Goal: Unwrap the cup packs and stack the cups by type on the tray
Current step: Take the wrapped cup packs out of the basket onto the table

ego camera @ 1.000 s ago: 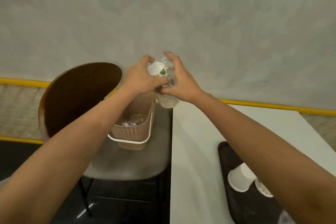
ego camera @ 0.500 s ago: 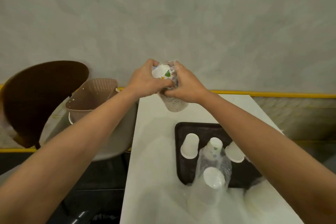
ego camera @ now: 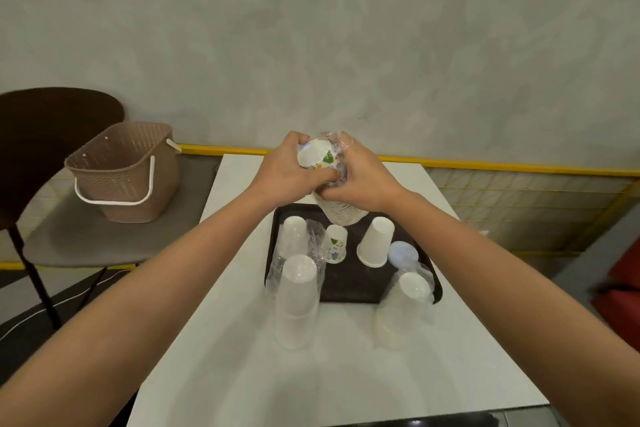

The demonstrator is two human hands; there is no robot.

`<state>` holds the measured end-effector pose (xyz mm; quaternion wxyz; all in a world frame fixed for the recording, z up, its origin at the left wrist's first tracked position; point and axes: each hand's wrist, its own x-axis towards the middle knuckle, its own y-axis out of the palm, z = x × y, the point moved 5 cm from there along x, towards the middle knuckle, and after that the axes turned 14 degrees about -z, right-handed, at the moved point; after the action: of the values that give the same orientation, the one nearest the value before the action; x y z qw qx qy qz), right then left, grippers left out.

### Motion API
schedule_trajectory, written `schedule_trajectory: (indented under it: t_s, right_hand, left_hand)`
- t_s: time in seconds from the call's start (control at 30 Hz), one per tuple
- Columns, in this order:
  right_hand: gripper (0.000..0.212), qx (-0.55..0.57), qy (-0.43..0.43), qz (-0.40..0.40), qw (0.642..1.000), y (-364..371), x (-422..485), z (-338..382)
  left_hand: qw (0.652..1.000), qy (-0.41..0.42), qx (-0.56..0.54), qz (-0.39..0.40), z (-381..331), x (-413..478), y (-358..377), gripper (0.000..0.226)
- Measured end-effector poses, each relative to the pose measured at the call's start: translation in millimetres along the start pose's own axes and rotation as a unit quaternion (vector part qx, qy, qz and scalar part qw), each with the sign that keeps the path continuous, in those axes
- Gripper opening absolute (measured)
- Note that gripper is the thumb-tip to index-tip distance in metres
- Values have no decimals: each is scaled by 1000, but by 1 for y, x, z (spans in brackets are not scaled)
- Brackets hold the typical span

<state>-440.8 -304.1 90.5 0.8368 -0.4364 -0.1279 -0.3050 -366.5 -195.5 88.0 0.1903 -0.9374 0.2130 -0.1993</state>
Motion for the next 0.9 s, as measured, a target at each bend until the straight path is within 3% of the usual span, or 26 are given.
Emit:
schedule_trajectory:
  t_s: [0.2, 0.37, 0.73, 0.9]
  right_hand:
    - [78, 15, 52, 0, 999, -11, -35, -14]
    - [81, 3, 92, 48, 995, -8, -59, -34]
    - [91, -73, 134, 278, 948, -3, -92, -77]
    - [75, -163, 114, 379, 904, 4, -103, -92]
  left_hand:
    - [998, 26, 47, 39, -7, -23, 20, 57]
    - [990, 1, 95, 101, 7, -38, 45, 62]
    - [957, 18, 226, 183, 22, -76, 106, 75]
    - [941, 17, 266, 207, 45, -103, 136, 73]
